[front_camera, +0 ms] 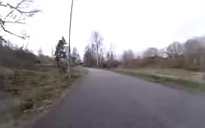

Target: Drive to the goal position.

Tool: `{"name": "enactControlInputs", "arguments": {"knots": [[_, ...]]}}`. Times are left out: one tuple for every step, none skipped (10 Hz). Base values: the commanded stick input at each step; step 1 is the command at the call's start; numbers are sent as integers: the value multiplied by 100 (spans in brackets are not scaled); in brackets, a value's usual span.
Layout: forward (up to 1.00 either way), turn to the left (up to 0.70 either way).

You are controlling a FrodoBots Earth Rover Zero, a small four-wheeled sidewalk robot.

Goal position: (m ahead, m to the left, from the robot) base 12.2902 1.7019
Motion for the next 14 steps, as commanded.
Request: {"name": "enactControlInputs", "arguments": {"knots": [[70, 0], [70, 0], [70, 0], [70, 0], [70, 0], [70, 0], [70, 0], [70, 0], [70, 0], [70, 0], [70, 0], [70, 0], [70, 0], [70, 0]]}}
